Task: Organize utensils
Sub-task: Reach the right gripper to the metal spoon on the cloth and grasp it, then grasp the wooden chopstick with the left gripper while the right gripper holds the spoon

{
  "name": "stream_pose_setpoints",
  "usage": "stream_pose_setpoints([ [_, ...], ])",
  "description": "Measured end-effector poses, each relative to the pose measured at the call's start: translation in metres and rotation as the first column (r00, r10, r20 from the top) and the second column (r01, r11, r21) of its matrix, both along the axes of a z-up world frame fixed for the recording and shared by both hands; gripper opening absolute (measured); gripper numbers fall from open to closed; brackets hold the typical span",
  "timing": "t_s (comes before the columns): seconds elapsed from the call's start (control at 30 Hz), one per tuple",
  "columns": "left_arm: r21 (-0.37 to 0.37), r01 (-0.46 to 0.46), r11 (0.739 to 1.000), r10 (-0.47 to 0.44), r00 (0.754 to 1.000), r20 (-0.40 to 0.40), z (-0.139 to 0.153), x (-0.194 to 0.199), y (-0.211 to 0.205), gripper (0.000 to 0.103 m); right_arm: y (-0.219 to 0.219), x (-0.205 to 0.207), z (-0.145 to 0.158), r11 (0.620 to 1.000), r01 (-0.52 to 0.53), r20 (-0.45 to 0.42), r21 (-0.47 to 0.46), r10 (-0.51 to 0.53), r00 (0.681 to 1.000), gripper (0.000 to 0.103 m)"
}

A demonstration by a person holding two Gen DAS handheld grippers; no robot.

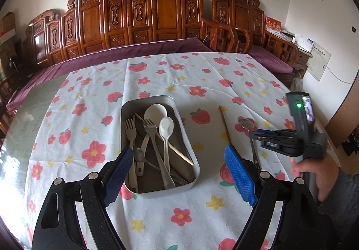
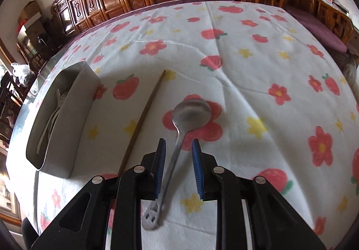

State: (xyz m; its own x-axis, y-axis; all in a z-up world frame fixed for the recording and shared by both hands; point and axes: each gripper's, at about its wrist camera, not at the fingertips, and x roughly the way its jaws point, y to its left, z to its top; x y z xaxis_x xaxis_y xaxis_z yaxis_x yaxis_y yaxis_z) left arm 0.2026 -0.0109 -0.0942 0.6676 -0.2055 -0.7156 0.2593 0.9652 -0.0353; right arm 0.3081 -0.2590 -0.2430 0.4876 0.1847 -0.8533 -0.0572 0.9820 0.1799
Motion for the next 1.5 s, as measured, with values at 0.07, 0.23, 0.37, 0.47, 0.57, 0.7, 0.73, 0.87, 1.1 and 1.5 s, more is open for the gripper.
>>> stream_pose_setpoints([
  [0.07,-0.005,0.002,1.000,-0.002,1.000,0.000,-0.001,0.000,0.000,0.080,0.005,0.004,-0.001,1.000,-0.004,-0.010,-0.006,0.004,1.000,0.026],
  [0.23,-0.006,0.003,1.000,-0.003,1.000,-0.013,-0.006,0.003,-0.002,0.080,0.014,0.009,-0.005,0.999,-0.015,-0.030,-0.047,0.014,0.999,0.026],
  [0.37,0.006,0.010,1.000,-0.010,1.000,-0.012,-0.009,0.003,-0.005,0.080,0.016,0.010,-0.005,0.997,-0.017,-0.039,-0.071,0.014,0.999,0.023],
  [0.47,0.007,0.011,1.000,-0.011,1.000,-0.018,-0.011,0.005,-0.007,0.080,0.016,0.009,-0.005,0.997,-0.013,-0.039,-0.078,0.010,0.999,0.023],
  [0.57,0.007,0.012,1.000,-0.012,1.000,-0.023,-0.014,0.006,-0.010,0.080,0.020,0.008,-0.005,0.993,-0.028,-0.033,-0.117,0.025,0.999,0.020],
  [0.7,0.022,0.022,1.000,-0.021,1.000,-0.019,-0.014,0.005,-0.014,0.080,0.011,0.007,-0.004,0.996,-0.033,-0.053,-0.081,0.029,0.998,0.007],
  [0.73,0.026,0.022,0.999,-0.022,1.000,-0.015,-0.013,0.005,-0.015,0.080,0.009,0.005,-0.003,0.995,-0.038,-0.049,-0.088,0.034,0.998,0.007],
  [0.87,0.028,0.020,0.999,-0.020,1.000,-0.017,-0.014,0.007,-0.020,0.080,-0.004,-0.002,0.003,0.995,-0.054,-0.037,-0.085,0.051,0.998,0.007],
  [1.1,0.048,0.038,0.998,-0.036,0.999,-0.030,-0.022,0.017,-0.046,0.080,-0.033,-0.013,0.018,0.996,-0.065,0.006,-0.069,0.065,0.998,0.007],
  [1.5,0.113,0.099,0.989,-0.090,0.993,-0.079,-0.057,0.047,-0.112,0.080,-0.071,-0.030,0.029,0.996,-0.085,0.051,-0.039,0.087,0.995,0.007],
])
